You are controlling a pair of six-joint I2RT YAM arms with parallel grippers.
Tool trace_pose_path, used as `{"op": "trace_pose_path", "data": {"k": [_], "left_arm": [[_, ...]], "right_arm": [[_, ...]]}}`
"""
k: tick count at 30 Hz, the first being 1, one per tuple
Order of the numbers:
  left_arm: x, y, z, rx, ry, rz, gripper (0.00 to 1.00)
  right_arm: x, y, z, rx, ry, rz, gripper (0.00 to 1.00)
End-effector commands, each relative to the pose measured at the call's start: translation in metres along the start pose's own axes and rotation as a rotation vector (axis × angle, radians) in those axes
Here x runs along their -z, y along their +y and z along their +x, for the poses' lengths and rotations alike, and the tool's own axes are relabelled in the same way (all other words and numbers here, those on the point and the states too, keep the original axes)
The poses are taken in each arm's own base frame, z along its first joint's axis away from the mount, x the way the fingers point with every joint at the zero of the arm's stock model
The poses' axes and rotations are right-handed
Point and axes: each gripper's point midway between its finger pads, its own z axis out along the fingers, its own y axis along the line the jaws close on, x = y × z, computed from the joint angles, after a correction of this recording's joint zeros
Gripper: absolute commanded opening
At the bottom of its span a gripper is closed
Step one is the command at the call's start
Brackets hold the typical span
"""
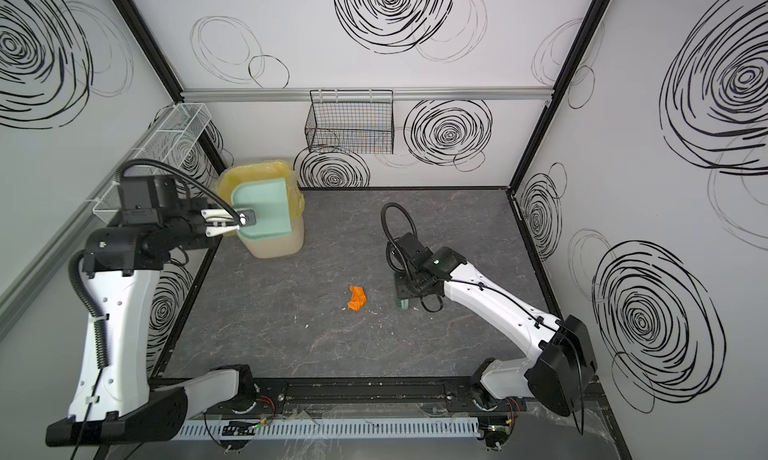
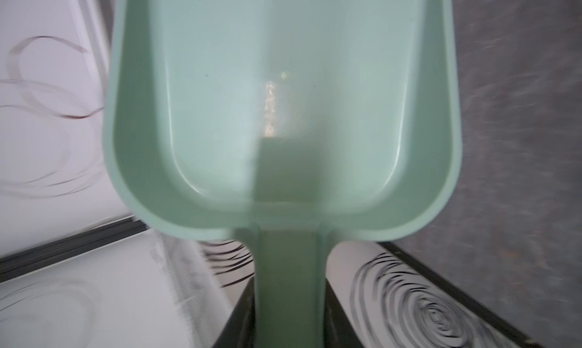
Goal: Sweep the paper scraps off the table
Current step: 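Lower the empty dustpan with the left gripper beside the last orange scrap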
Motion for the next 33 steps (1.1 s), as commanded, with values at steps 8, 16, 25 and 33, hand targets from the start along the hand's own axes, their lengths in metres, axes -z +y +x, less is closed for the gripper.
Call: {"op": "trace_pose_path", "data": {"k": [8, 16, 25, 33], "left_arm": [[-0.083, -0.159, -0.034, 0.263, -0.187, 0.505, 0.00], [-0.124, -0.212, -0.054, 0.285, -0.172, 0.575, 0.00], [-0.149, -0.220, -0.050, 0.260, -0.075, 0.617, 0.00], [-0.158, -0.211, -0.056, 0.221, -0.011, 0.616, 0.00]], "right_arm": [[0.007, 0.004, -0.014, 0.040, 0.012, 0.098, 0.00], [-0.002, 0.017, -0.011, 0.056, 0.030, 0.090, 0.00], [-0.002, 0.024, -0.017, 0.066, 0.024, 0.094, 0.00], [-0.013, 0.045, -0.017, 0.123, 0.055, 0.134, 0.00]]}}
